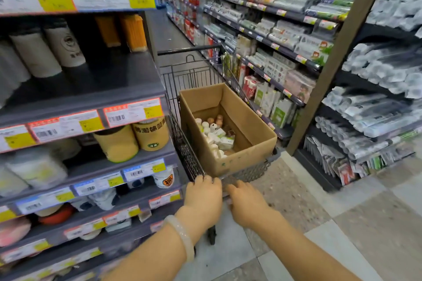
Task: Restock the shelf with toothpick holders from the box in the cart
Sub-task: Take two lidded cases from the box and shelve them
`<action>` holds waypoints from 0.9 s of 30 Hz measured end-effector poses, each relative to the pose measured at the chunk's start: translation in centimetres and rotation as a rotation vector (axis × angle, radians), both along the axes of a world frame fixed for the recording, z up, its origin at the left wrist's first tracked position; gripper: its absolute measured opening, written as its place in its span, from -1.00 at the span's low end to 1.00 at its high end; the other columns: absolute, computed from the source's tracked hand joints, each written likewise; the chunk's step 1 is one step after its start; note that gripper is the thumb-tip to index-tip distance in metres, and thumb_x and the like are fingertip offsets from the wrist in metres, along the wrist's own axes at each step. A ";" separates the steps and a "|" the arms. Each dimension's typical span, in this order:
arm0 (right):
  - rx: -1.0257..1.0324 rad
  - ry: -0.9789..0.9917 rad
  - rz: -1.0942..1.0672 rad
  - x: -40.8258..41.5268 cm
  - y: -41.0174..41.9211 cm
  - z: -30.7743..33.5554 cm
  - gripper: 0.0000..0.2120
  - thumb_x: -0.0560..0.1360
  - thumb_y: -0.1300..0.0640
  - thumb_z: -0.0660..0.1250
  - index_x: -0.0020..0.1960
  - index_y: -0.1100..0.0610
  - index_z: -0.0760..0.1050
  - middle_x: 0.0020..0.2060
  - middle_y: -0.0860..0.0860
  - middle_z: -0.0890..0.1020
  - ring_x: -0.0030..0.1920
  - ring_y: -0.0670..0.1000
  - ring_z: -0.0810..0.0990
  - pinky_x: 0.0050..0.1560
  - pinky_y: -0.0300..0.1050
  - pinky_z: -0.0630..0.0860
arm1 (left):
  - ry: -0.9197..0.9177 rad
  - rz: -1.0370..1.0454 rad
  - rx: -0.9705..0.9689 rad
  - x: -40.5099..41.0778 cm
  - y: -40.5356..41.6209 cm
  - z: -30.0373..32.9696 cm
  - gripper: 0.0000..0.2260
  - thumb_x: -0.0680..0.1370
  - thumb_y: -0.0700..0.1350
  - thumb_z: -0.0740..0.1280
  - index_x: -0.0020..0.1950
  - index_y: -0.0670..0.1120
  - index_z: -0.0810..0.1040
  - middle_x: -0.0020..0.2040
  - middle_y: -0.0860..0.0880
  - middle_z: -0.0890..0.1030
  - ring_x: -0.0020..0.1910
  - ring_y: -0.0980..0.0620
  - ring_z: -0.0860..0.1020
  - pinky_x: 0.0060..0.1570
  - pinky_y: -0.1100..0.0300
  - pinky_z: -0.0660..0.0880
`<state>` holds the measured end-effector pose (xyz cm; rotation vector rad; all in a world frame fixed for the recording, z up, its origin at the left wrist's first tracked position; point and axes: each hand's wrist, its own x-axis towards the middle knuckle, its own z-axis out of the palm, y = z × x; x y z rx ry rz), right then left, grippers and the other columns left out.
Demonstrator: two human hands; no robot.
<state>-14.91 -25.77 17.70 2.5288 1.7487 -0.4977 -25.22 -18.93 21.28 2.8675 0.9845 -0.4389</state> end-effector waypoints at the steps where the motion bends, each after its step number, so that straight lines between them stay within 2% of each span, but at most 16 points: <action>1: -0.010 0.000 0.012 1.4 0.0 -0.6 -0.69 0.57 0.16 0.19 0.30 0.15 0.33 0.24 0.18 0.39 0.24 0.18 0.39 0.06 -0.01 0.38 | 0.019 0.004 -0.008 1.3 0.2 -0.6 -0.58 0.56 -0.17 0.21 0.40 -0.16 0.24 0.33 -0.16 0.35 0.34 -0.17 0.28 0.24 -0.02 0.31; 6: -0.068 0.051 0.061 8.7 0.5 -3.3 -0.72 0.55 0.20 0.20 0.25 0.18 0.36 0.20 0.18 0.42 0.20 0.20 0.40 -0.01 0.00 0.34 | 0.083 0.083 -0.069 8.4 1.1 -3.2 -0.51 0.56 -0.19 0.25 0.46 -0.15 0.19 0.38 -0.16 0.30 0.38 -0.17 0.24 0.29 -0.01 0.28; 10: -0.075 0.113 0.083 14.2 1.0 -5.3 -0.81 0.54 0.17 0.23 0.14 0.18 0.41 0.15 0.17 0.45 0.17 0.15 0.43 -0.10 -0.09 0.20 | 0.090 0.149 -0.103 12.7 1.9 -5.1 -0.57 0.57 -0.16 0.24 0.42 -0.15 0.24 0.35 -0.14 0.34 0.36 -0.15 0.27 0.27 -0.01 0.30; 14: -0.092 0.157 0.095 18.3 2.6 -6.4 -0.76 0.55 0.16 0.22 0.19 0.18 0.39 0.19 0.18 0.44 0.18 0.17 0.42 0.00 -0.05 0.38 | 0.078 0.207 -0.117 15.8 3.1 -6.1 -0.57 0.57 -0.16 0.21 0.43 -0.14 0.24 0.36 -0.14 0.35 0.35 -0.15 0.28 0.25 0.00 0.31; 20: -0.060 0.215 0.148 21.4 7.1 -6.7 -0.69 0.56 0.16 0.20 0.29 0.18 0.38 0.25 0.13 0.44 0.23 0.17 0.40 0.16 -0.03 0.41 | -0.006 0.321 -0.135 18.4 7.1 -7.5 -0.64 0.57 -0.14 0.23 0.36 -0.13 0.32 0.31 -0.09 0.40 0.30 -0.11 0.33 0.19 0.06 0.35; 24: -0.041 0.216 0.171 23.5 11.0 -6.4 -0.76 0.56 0.15 0.20 0.20 0.19 0.42 0.14 0.12 0.46 0.17 0.15 0.42 0.05 -0.07 0.38 | -0.055 0.373 -0.162 20.1 10.8 -8.5 -0.68 0.54 -0.14 0.25 0.30 -0.12 0.37 0.26 -0.08 0.41 0.28 -0.10 0.35 0.16 0.08 0.38; 27: -0.040 0.216 0.160 25.7 14.3 -6.7 -0.75 0.55 0.13 0.21 0.20 0.17 0.42 0.14 0.11 0.45 0.17 0.15 0.41 0.05 -0.07 0.38 | -0.070 0.406 -0.197 21.7 13.9 -9.7 -0.69 0.55 -0.14 0.24 0.30 -0.12 0.37 0.26 -0.08 0.42 0.30 -0.10 0.35 0.15 0.07 0.39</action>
